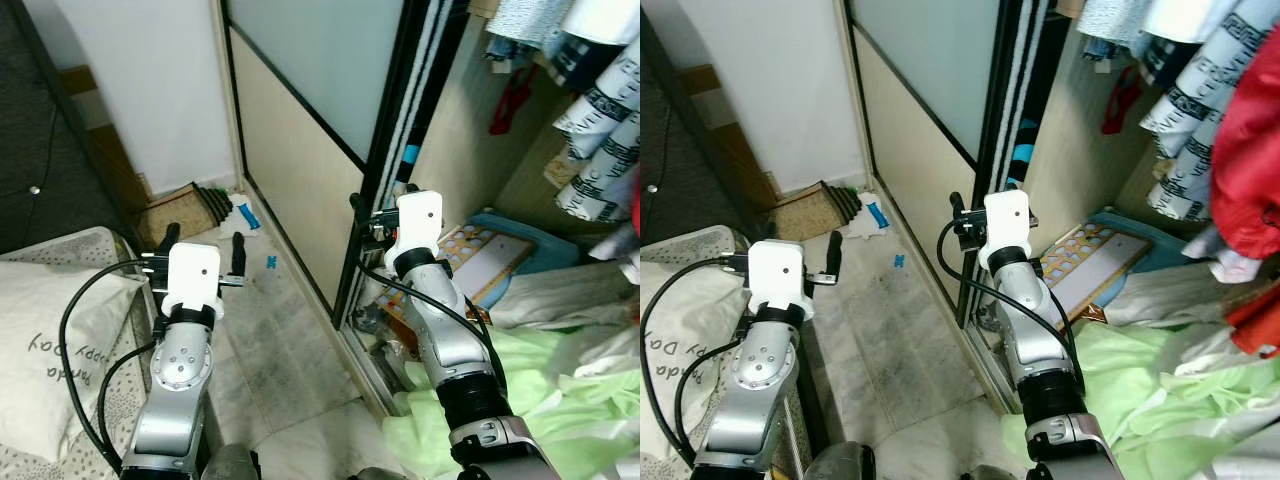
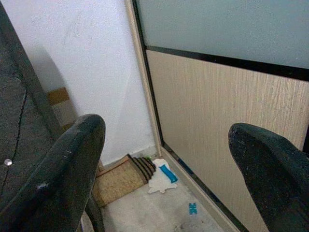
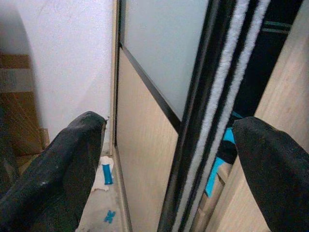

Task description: Clean up the room

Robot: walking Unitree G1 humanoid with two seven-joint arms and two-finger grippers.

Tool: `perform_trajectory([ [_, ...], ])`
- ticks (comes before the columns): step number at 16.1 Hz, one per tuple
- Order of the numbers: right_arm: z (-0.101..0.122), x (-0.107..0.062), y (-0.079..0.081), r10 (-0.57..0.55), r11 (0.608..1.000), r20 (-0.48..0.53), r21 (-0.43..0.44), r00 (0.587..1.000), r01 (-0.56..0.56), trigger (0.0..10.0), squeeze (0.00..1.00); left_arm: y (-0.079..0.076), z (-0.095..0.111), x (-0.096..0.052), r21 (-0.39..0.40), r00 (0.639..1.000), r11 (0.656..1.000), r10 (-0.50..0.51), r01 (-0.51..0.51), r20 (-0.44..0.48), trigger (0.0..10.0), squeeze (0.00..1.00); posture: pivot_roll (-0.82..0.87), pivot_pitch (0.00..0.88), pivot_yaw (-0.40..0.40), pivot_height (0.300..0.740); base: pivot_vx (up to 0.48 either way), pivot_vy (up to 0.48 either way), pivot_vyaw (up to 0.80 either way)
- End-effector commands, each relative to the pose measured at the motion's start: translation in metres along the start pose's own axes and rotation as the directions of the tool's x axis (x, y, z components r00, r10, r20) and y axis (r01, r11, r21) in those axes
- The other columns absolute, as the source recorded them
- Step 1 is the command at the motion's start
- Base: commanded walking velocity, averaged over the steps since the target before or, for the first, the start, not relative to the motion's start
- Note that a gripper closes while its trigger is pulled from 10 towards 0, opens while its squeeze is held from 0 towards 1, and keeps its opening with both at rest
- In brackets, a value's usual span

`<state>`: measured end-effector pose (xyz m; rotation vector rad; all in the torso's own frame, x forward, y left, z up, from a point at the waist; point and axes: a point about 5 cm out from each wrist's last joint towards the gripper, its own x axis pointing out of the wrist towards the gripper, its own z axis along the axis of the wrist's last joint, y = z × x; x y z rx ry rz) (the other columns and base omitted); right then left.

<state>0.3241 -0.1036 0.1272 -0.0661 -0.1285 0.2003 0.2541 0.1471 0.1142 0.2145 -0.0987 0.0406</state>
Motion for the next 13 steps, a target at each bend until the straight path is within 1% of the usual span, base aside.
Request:
perform_trajectory([
  [1,0.0028,0.0019,-0.0008,0.005,1.0,0.012,-0.009,1.0,-0.005,10.0,0.0,-0.0007,0.0003,0.0024,0.004,1.0,1.0,-0.001,0.001,0.002,10.0,0.0,0.02,0.016,-0.081,0.74,0.0,0.0,0.0],
  [6,0.0023,0.0013,-0.0011,0.003,1.0,0.008,-0.013,1.0,-0.003,10.0,0.0,-0.001,0.0007,0.0029,-0.003,1.0,1.0,-0.003,0.003,0.004,10.0,0.0,0.02,0.018,-0.081,0.74,0.0,-0.295,0.0],
  [8,0.0021,0.0014,-0.0015,0.002,1.0,0.007,-0.015,1.0,-0.002,10.0,0.0,-0.0008,0.0009,0.0029,-0.003,1.0,1.0,0.001,-0.001,0.004,10.0,0.0,0.02,0.02,-0.083,0.74,0.0,-0.48,0.0],
  [10,0.002,0.0015,-0.002,0.002,1.0,0.006,-0.017,1.0,-0.002,10.0,0.0,0.0004,0.0022,0.0028,-0.041,1.0,0.999,0.016,-0.016,0.011,10.0,0.0,0.02,0.021,-0.084,0.74,0.0,0.0,0.0],
  [13,0.0007,0.001,-0.0051,-0.003,1.0,-0.001,-0.028,1.0,0.003,10.0,0.0,0.0004,0.0021,0.0039,-0.05,1.0,0.999,0.021,-0.02,0.012,10.0,0.0,0.01,0.021,-0.085,0.74,0.0,0.0,0.0],
])
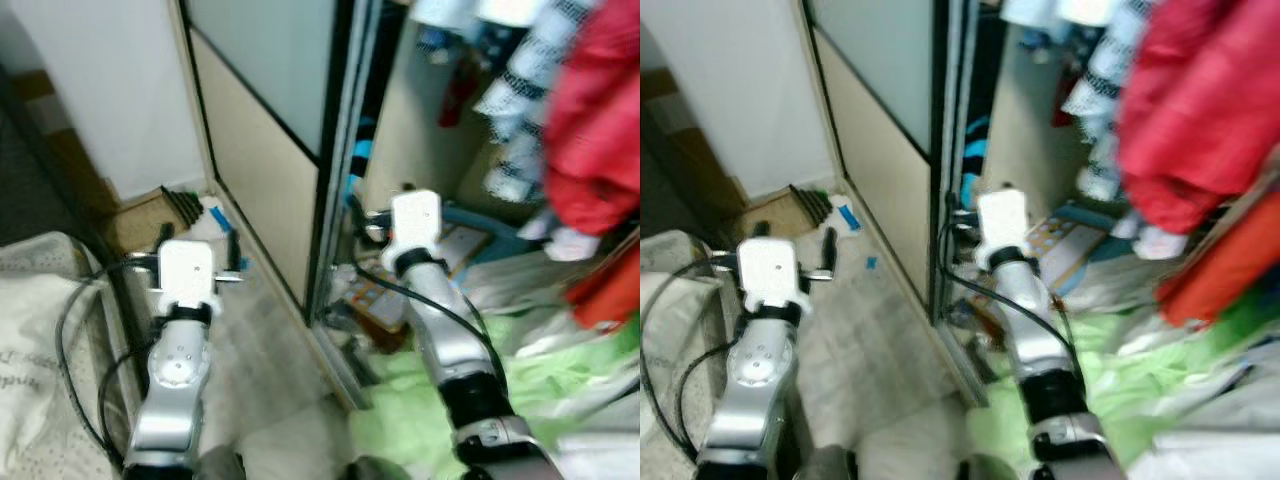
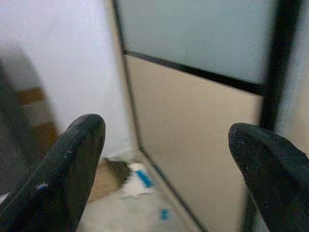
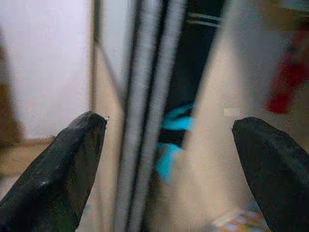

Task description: Clean up the room

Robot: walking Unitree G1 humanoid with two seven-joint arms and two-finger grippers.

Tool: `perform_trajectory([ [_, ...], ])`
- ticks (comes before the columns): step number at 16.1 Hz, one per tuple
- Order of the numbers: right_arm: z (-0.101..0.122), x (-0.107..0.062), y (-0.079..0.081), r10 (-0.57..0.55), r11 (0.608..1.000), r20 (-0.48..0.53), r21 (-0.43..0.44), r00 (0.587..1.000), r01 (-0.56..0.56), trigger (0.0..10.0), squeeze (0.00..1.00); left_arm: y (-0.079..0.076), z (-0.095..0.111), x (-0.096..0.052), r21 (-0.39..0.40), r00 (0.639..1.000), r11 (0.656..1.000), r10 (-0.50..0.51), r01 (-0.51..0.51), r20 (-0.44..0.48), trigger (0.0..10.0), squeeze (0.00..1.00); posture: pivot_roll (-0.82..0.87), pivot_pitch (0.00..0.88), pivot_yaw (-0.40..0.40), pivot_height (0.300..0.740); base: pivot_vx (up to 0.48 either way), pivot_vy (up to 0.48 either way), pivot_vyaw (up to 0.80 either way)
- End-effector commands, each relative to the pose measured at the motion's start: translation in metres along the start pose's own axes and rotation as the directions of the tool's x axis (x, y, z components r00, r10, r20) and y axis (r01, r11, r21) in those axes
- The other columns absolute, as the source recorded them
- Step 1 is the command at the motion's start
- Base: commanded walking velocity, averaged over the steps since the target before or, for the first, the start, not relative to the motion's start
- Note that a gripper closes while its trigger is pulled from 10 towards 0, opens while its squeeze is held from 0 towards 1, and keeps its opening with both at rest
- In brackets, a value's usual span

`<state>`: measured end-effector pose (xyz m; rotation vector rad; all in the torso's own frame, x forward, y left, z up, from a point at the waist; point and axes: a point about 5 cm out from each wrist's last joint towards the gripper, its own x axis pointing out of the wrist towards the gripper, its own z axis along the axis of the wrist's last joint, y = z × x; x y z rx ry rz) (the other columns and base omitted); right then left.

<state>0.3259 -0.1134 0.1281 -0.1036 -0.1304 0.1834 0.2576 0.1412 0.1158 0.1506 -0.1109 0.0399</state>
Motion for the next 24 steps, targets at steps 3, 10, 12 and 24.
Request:
perform_trajectory([
  [3,0.001,0.001,0.004,0.014,1.0,-0.001,0.006,1.0,-0.014,10.0,0.0,0.006,0.0,0.002,0.012,1.0,1.0,0.028,-0.028,0.004,10.0,0.0,0.01,0.02,-0.089,0.74,0.0,0.0,0.0],
  [10,0.005,0.003,0.011,0.044,0.999,0.022,-0.024,0.999,-0.044,10.0,0.0,0.011,0.0,0.003,0.009,0.999,0.999,0.053,-0.053,0.011,10.0,0.0,0.02,0.016,-0.093,0.74,0.0,0.0,0.34],
  [12,0.005,0.003,0.011,0.046,0.999,0.022,-0.022,0.999,-0.045,10.0,0.0,0.01,0.001,0.003,0.031,0.999,0.998,0.048,-0.049,0.02,10.0,0.0,0.03,0.013,-0.096,0.74,0.0,0.0,0.8],
  [24,0.011,0.009,0.012,0.057,0.998,0.041,-0.024,0.998,-0.056,10.0,0.0,0.013,0.002,0.007,0.043,0.994,0.993,0.105,-0.106,0.029,10.0,0.0,0.02,0.015,-0.096,0.74,0.0,0.0,0.8],
])
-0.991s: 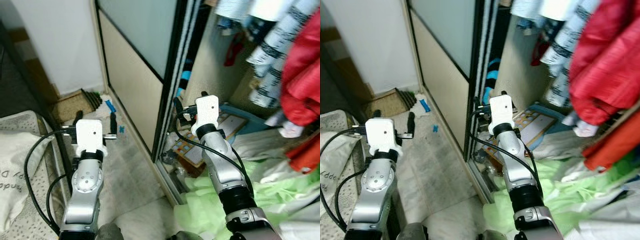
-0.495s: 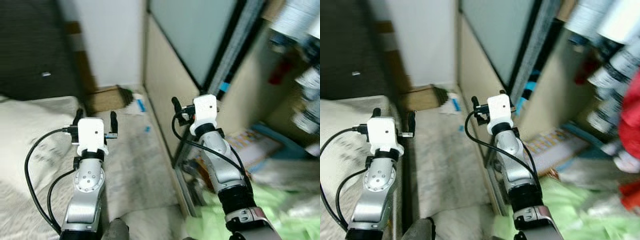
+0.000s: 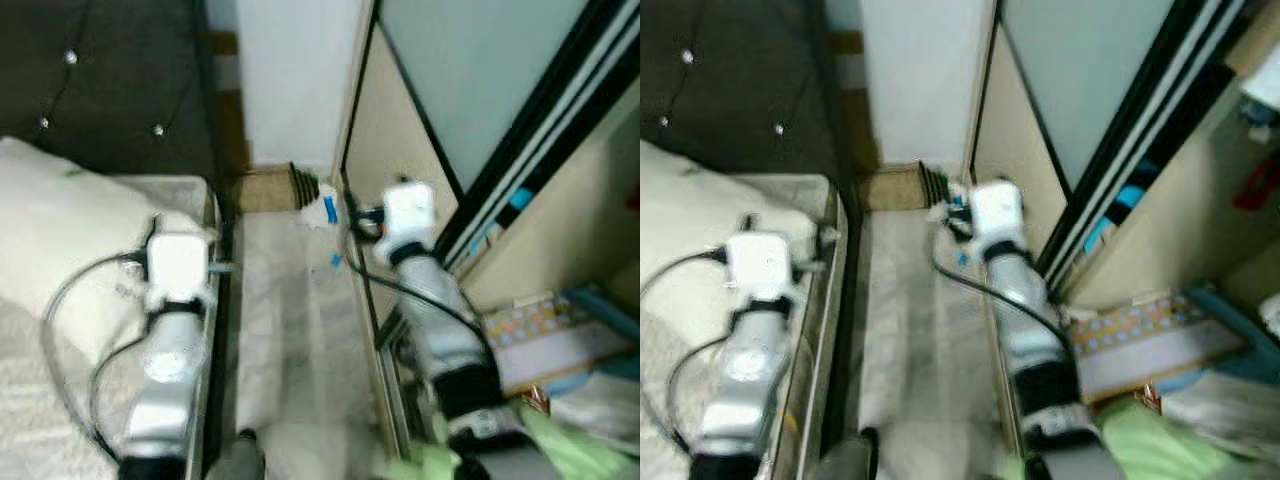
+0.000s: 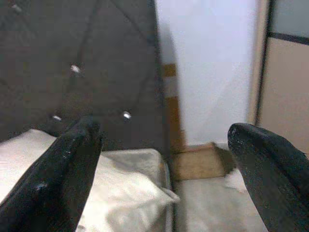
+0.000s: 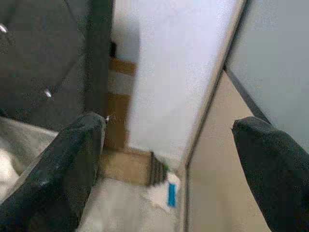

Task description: Clean up the room

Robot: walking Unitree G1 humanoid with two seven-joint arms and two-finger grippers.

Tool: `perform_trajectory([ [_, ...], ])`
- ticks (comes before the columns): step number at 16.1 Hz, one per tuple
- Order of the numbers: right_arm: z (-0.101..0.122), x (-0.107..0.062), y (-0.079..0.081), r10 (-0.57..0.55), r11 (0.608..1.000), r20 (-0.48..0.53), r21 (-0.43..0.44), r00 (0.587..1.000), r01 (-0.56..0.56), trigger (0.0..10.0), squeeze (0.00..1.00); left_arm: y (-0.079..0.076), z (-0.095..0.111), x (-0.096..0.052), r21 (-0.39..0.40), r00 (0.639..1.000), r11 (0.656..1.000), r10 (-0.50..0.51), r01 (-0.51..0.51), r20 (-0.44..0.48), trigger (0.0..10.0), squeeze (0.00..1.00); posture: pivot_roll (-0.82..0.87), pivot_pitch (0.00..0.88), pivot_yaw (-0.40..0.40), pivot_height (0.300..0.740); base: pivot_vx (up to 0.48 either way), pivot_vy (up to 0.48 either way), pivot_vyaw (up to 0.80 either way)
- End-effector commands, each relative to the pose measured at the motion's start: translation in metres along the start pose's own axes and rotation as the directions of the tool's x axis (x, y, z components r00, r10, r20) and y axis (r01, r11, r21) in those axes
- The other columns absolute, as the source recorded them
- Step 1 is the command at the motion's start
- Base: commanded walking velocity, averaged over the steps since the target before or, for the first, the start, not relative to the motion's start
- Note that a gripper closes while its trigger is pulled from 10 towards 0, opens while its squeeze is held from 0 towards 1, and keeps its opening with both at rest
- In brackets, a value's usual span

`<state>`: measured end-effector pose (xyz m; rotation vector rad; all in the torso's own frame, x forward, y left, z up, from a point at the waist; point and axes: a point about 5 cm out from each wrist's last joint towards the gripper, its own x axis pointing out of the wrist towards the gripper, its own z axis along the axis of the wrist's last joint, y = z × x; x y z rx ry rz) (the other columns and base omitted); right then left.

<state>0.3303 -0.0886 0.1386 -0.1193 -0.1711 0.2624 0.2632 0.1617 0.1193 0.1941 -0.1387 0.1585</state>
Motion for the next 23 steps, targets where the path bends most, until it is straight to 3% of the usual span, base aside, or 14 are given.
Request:
perform_trajectory([
  [1,0.0,-0.002,-0.009,-0.017,1.0,0.003,-0.011,1.0,0.018,10.0,0.0,-0.007,0.004,-0.001,0.003,1.0,1.0,-0.007,0.007,0.016,10.0,0.0,0.02,0.015,-0.096,0.74,0.0,0.0,0.8],
  [7,0.002,0.001,-0.009,-0.008,1.0,0.015,-0.018,1.0,0.008,10.0,0.0,-0.007,0.004,0.001,0.004,1.0,1.0,-0.003,0.002,0.025,10.0,0.0,0.02,0.009,-0.098,0.74,0.0,0.0,0.8],
  [11,0.003,0.002,-0.008,-0.003,1.0,0.022,-0.015,1.0,0.004,10.0,0.0,-0.007,0.002,-0.002,-0.044,1.0,0.999,-0.021,0.021,0.014,10.0,0.0,0.02,0.008,-0.094,0.74,0.0,0.0,0.8],
  [16,0.002,-0.001,-0.009,-0.01,1.0,0.022,-0.011,1.0,0.01,10.0,0.0,0.008,-0.003,-0.005,-0.061,0.999,0.997,0.052,-0.052,-0.007,10.0,0.0,0.02,0.002,-0.088,0.74,0.0,0.0,0.8],
  [20,-0.006,-0.009,-0.017,-0.05,0.999,-0.012,0.008,0.999,0.05,10.0,0.0,0.02,-0.003,-0.016,0.031,0.992,0.992,0.123,-0.122,-0.028,10.0,0.0,0.03,0.009,-0.081,0.74,0.0,0.0,0.72],
  [21,-0.009,-0.01,-0.018,-0.064,0.998,-0.027,0.023,0.998,0.065,10.0,0.0,0.018,-0.004,-0.02,-0.018,0.997,0.997,0.073,-0.073,-0.033,10.0,0.0,0.03,0.009,-0.082,0.74,0.0,0.0,0.0],
  [23,-0.014,-0.014,-0.024,-0.094,0.993,-0.053,0.061,0.994,0.097,10.0,0.0,0.021,-0.008,-0.029,-0.033,0.998,0.998,0.045,-0.046,-0.048,10.0,0.0,0.03,0.01,-0.087,0.74,0.0,0.0,0.0],
])
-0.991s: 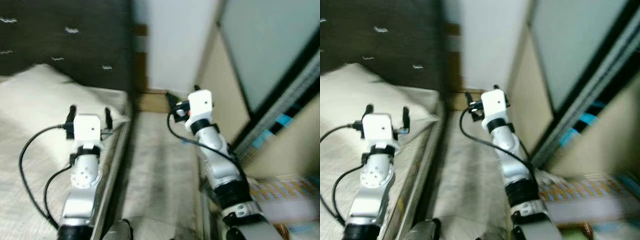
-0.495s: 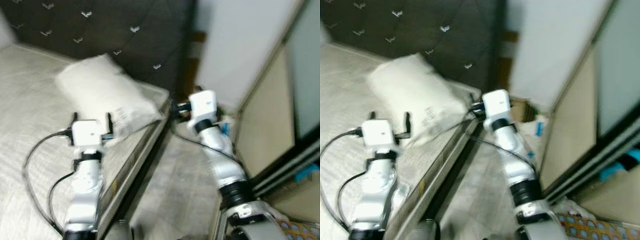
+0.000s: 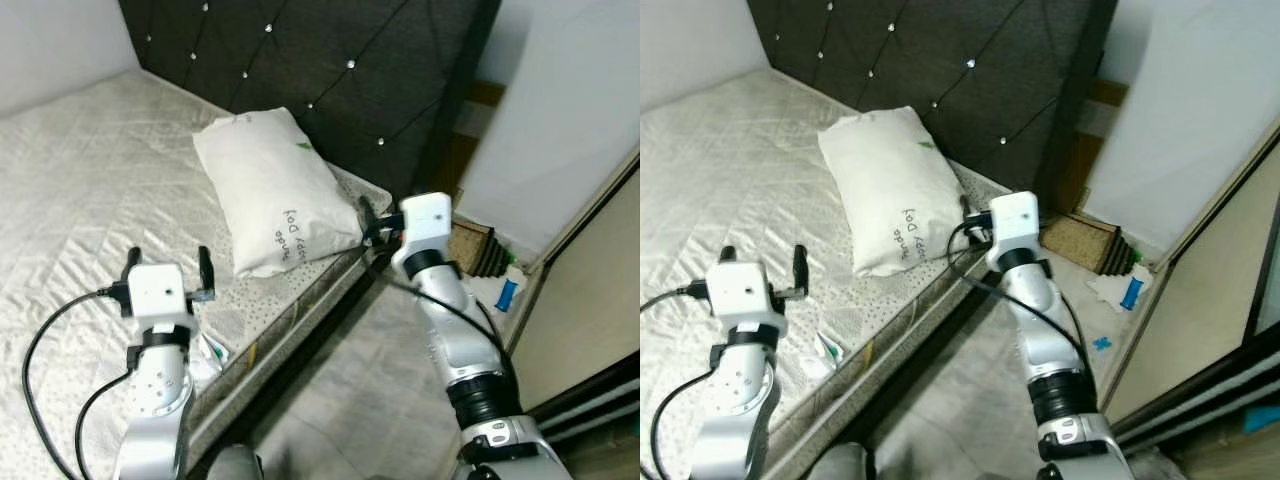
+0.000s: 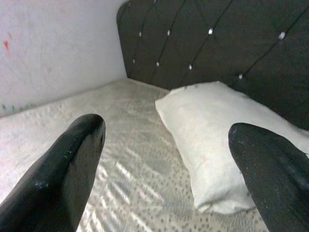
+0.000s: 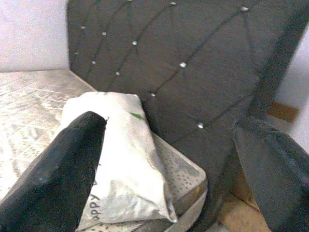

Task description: Clean up the room

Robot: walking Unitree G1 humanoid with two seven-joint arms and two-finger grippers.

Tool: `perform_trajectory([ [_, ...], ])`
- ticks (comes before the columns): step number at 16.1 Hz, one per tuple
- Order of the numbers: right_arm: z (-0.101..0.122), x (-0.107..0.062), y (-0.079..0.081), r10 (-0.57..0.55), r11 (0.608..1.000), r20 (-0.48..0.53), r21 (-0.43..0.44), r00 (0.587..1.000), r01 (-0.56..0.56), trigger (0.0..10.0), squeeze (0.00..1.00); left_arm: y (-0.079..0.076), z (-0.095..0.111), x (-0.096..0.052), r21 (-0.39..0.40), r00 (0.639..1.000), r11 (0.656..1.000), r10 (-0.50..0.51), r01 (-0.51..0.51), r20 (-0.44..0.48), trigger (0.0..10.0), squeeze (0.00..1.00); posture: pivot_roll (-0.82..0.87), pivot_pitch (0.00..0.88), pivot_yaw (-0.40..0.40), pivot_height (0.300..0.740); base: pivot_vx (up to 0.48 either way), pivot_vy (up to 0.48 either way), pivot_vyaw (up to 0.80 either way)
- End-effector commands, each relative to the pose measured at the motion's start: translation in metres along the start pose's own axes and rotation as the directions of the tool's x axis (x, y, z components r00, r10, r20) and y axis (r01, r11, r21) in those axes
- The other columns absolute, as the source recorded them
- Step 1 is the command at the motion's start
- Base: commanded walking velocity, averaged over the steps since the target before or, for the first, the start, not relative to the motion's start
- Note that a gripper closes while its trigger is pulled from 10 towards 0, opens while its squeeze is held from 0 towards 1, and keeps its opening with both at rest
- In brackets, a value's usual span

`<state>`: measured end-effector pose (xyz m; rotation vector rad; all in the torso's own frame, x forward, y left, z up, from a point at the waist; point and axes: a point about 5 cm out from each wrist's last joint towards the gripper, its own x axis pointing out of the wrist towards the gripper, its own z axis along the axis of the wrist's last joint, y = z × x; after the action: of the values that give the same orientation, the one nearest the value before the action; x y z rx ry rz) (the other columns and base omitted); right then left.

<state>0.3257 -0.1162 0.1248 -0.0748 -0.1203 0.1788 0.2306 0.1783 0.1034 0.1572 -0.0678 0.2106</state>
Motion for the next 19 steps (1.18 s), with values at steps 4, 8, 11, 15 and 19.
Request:
perform_trajectory([
  [4,0.0,0.0,-0.005,0.0,1.0,-0.015,-0.01,1.0,0.0,10.0,0.0,0.0,0.021,0.005,-0.058,0.999,0.998,0.004,-0.001,0.054,10.0,0.0,0.03,0.011,-0.088,0.74,0.0,0.0,0.2],
  [8,0.002,0.0,0.002,0.02,1.0,-0.009,0.002,1.0,-0.02,10.0,0.0,0.0,0.02,0.009,-0.018,0.999,1.0,-0.006,0.007,0.05,10.0,0.0,0.03,0.011,-0.086,0.74,0.0,0.0,0.8],
  [11,0.004,0.001,0.002,0.032,0.999,0.0,-0.004,0.999,-0.032,10.0,0.0,-0.004,0.015,0.006,-0.002,0.999,1.0,-0.001,0.001,0.038,10.0,0.0,0.02,0.015,-0.089,0.74,0.0,0.0,0.8],
  [15,0.005,0.001,0.004,0.039,0.999,0.001,-0.001,0.999,-0.039,10.0,0.0,-0.01,0.012,0.003,0.0,1.0,1.0,-0.002,0.002,0.019,10.0,0.0,0.02,0.021,-0.095,0.74,0.0,0.0,0.8],
  [19,0.006,0.001,0.008,0.047,0.999,0.006,0.007,0.999,-0.048,10.0,0.0,-0.011,0.011,0.006,0.005,1.0,1.0,-0.011,0.011,0.017,10.0,0.0,0.02,0.019,-0.087,0.74,0.0,0.0,0.8],
])
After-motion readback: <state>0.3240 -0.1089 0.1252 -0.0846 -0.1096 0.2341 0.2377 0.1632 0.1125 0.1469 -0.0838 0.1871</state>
